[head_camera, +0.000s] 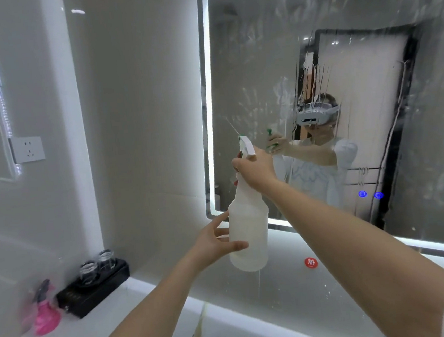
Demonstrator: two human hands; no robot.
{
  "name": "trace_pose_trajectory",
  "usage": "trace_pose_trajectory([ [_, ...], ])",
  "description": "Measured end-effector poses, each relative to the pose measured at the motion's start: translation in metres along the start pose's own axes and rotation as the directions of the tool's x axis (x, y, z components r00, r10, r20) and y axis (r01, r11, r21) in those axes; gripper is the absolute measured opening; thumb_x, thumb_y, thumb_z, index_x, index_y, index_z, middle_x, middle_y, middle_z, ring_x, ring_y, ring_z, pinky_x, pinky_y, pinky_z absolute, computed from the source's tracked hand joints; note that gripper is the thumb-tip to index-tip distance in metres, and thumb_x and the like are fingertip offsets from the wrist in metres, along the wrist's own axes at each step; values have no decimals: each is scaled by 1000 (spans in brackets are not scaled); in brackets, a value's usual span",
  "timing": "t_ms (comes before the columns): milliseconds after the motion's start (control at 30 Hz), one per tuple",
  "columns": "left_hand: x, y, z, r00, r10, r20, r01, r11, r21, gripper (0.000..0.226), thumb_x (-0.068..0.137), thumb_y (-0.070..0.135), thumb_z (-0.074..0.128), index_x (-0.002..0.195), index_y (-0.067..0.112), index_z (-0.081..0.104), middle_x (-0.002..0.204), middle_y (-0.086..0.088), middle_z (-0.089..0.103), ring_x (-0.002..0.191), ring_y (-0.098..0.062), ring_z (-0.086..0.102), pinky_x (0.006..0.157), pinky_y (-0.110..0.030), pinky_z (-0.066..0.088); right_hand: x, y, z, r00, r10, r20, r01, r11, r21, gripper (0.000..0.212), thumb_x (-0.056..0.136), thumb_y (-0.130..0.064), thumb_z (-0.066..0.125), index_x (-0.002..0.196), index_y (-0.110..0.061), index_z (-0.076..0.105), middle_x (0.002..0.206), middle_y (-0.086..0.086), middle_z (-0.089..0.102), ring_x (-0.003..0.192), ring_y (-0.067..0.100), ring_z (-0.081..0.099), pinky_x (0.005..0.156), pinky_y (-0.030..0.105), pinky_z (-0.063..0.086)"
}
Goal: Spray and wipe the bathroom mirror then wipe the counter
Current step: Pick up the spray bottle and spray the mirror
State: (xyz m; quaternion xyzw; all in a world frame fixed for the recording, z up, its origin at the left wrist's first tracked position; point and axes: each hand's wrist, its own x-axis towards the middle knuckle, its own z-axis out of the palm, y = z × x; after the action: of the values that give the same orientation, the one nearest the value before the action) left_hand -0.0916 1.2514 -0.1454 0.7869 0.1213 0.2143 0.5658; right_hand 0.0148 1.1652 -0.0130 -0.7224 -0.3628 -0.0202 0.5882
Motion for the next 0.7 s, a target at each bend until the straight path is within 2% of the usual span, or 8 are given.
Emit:
trace_pose_trajectory([
  [100, -3, -6, 3, 1000, -14, 5, 15, 1000, -9, 77, 71, 14, 83, 127, 43, 39, 109, 4, 63, 93, -6, 67, 69, -13, 51, -3, 7, 3, 1000, 18, 2, -18, 1000, -11, 10, 68, -18, 53, 76, -12, 51, 82, 14, 60, 79, 41, 68, 71, 53, 58],
  [267, 0, -3, -6, 1000, -8, 6, 8, 1000, -9, 70, 73, 11, 82, 120, 46, 43, 106, 9, 63, 88, 0, 67, 66, -11, 50, 0, 10, 2, 997, -5, -75, 4, 1000, -6, 15, 63, -26, 51, 78, -22, 51, 82, 9, 62, 79, 38, 67, 74, 54, 57],
  [400, 3, -1, -6, 1000, 1, 21, -1, 1000, 4, 66, 71, 13, 83, 109, 53, 45, 111, 7, 64, 93, -4, 67, 70, -13, 51, -2, 15, -3, 990, -5, -144, 6, 1000, 9, 13, 63, -22, 50, 75, -18, 49, 79, 12, 60, 78, 40, 67, 72, 53, 57],
  [467, 3, -4, 0, 999, -4, 41, 3, 1000, 10, 66, 70, 14, 83, 109, 54, 46, 113, 4, 64, 95, -7, 68, 74, -16, 52, -7, 19, -8, 987, 14, -163, -11, 1000, 15, 6, 67, -16, 52, 72, -16, 48, 77, 11, 58, 72, 39, 68, 68, 51, 58],
  [533, 4, -7, 8, 999, -9, 51, 9, 1000, 5, 67, 71, 14, 83, 109, 53, 46, 113, 5, 65, 96, -6, 68, 77, -18, 52, -10, 21, -14, 985, 27, -169, -24, 1000, 20, 7, 73, -10, 53, 73, -13, 47, 79, 11, 56, 58, 31, 66, 63, 48, 59],
  [600, 7, -4, 15, 998, -4, 56, 4, 1000, 2, 66, 71, 14, 83, 110, 52, 45, 110, 10, 65, 93, -1, 67, 76, -17, 51, -12, 21, -21, 984, 24, -175, -20, 999, 26, 5, 76, -9, 52, 78, -10, 48, 83, 12, 56, 49, 23, 62, 58, 44, 58],
  [700, 13, 7, 22, 998, 17, 63, -18, 1000, 17, 67, 72, 16, 83, 116, 49, 45, 105, 17, 64, 87, 5, 66, 72, -14, 49, -9, 17, -35, 978, 15, -210, -9, 1000, 28, 10, 77, -10, 54, 86, -8, 52, 83, 8, 55, 45, 17, 58, 60, 45, 60],
])
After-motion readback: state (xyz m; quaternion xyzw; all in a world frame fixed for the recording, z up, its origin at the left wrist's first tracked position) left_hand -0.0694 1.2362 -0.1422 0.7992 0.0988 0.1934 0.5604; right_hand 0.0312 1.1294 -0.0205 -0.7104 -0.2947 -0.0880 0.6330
